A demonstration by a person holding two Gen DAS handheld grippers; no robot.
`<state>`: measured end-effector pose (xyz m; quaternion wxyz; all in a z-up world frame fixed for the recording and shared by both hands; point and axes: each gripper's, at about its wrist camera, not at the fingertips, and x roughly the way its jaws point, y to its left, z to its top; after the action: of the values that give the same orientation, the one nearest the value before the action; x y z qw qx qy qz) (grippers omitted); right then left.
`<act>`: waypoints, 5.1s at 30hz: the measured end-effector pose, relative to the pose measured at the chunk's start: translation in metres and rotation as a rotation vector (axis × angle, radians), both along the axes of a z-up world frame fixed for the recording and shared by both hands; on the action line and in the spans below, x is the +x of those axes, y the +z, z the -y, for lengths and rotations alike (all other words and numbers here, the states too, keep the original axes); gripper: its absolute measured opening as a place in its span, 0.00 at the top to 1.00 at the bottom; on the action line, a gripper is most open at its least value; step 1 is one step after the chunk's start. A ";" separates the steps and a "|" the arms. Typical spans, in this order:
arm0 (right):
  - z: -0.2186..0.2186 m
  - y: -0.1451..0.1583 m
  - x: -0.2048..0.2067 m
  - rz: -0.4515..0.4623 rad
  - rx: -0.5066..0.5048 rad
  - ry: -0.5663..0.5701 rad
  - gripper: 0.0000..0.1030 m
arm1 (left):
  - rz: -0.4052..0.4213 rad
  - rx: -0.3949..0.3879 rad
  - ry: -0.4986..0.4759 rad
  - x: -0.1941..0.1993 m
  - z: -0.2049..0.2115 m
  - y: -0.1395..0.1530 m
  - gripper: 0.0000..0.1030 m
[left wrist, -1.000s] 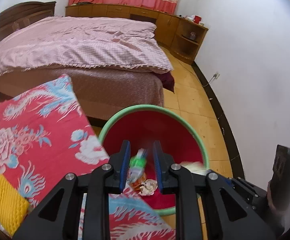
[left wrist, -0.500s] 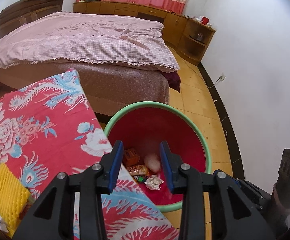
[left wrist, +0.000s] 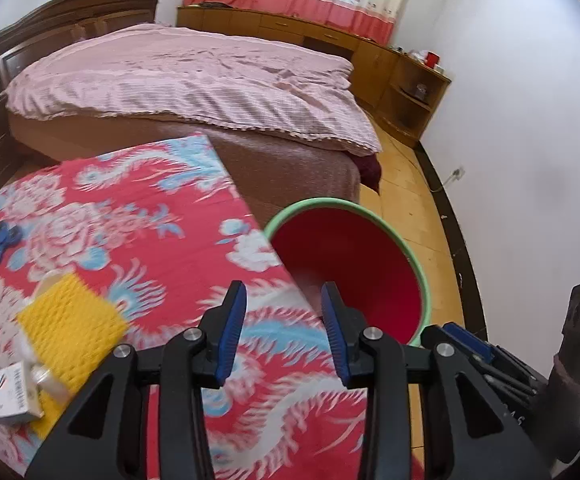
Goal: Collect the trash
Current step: 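Move both open grippers back over the table items, then grasp the medicine box with the left gripper while the right grasps the yellow foam net, then drop the yellow foam net into the bucket with the right gripper while the left lifts the box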
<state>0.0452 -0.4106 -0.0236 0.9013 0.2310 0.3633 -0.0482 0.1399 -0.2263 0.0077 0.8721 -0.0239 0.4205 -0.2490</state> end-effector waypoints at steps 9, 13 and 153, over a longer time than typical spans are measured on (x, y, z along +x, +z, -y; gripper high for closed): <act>-0.035 0.010 -0.007 0.012 0.000 0.045 0.47 | 0.009 -0.008 0.093 -0.017 -0.057 0.005 0.60; -0.050 0.014 -0.010 0.017 -0.004 0.066 0.46 | 0.014 -0.010 0.133 -0.024 -0.082 0.006 0.60; -0.146 0.025 -0.031 0.115 -0.017 0.167 0.95 | -0.111 0.114 0.270 -0.033 -0.221 -0.076 0.54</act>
<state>0.0145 -0.2649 0.0012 0.9234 0.1947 0.3286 0.0375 0.1068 -0.0050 -0.0679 0.8730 -0.0443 0.4746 -0.1033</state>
